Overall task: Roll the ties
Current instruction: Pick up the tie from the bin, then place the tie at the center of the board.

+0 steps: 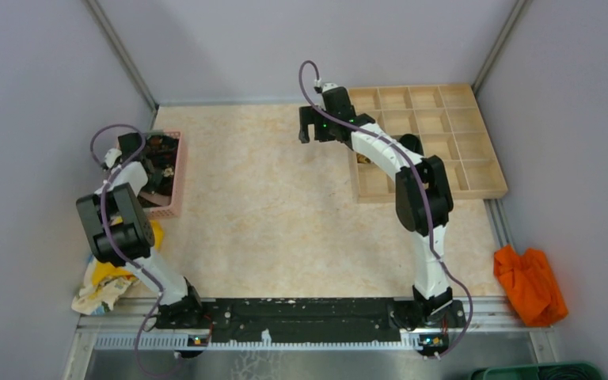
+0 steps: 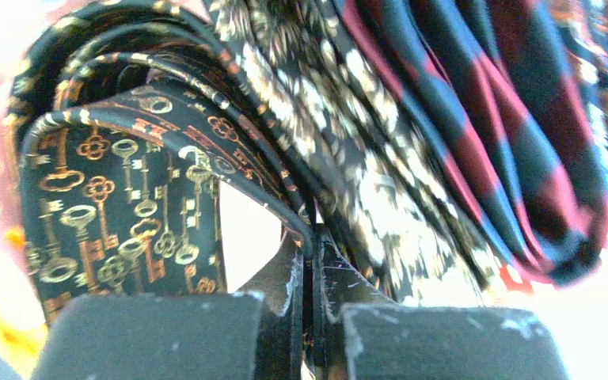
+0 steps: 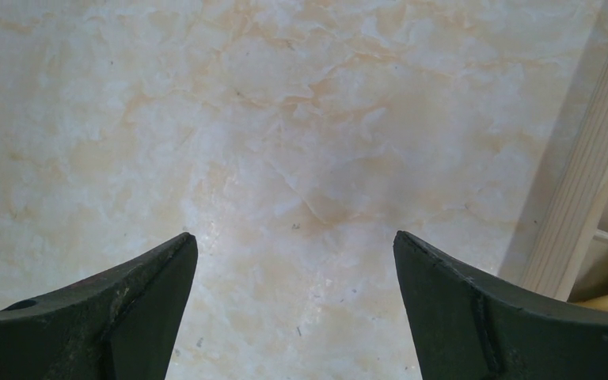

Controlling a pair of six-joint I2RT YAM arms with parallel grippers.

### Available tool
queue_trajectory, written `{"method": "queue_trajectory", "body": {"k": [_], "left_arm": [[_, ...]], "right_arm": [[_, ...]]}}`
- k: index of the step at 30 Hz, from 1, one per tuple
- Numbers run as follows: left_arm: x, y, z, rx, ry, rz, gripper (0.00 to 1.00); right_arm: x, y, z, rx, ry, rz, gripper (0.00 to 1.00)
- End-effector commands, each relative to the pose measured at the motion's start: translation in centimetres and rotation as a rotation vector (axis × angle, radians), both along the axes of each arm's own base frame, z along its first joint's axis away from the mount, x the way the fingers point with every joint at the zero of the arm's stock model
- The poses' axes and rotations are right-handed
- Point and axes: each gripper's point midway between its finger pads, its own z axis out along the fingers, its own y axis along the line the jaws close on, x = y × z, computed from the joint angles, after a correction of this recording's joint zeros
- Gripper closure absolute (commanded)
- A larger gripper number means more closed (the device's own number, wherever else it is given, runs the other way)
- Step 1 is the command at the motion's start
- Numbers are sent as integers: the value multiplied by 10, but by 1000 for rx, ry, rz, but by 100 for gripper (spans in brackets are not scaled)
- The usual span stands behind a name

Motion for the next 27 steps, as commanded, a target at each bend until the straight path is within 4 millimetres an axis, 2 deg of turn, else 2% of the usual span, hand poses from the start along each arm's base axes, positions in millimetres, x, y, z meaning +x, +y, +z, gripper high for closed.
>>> {"method": "queue_trajectory", "body": {"k": [1,7,10,13,14,16,21,23,27], "left_arm": [[4,-29,63,-15,-196,-113,100],[-9,-74,142,78,-335,-203,100],[-10,-112,180,103,-435,-290,100],[-13,-153,221,86,-539,-399,100],[-14,-175,235,75,-570,-457,100],[-19,-205,261,62,-631,-548,100],[-39,-275,323,3,-799,-790,100],[-49,-304,343,-46,-858,-894,100],[-66,-341,370,-108,-943,-1016,100]], "right_arm": [[6,1,12,80,-29,-8,7],[3,2,17,106,-25,-5,8],[-1,-8,27,109,-37,-24,8],[-8,-23,49,113,-86,-54,8],[-13,-28,56,110,-101,-64,8],[-24,-41,77,108,-148,-89,8],[-57,-74,102,100,-223,-162,8],[-71,-87,109,104,-245,-189,8],[-99,-112,116,84,-272,-238,8]]}}
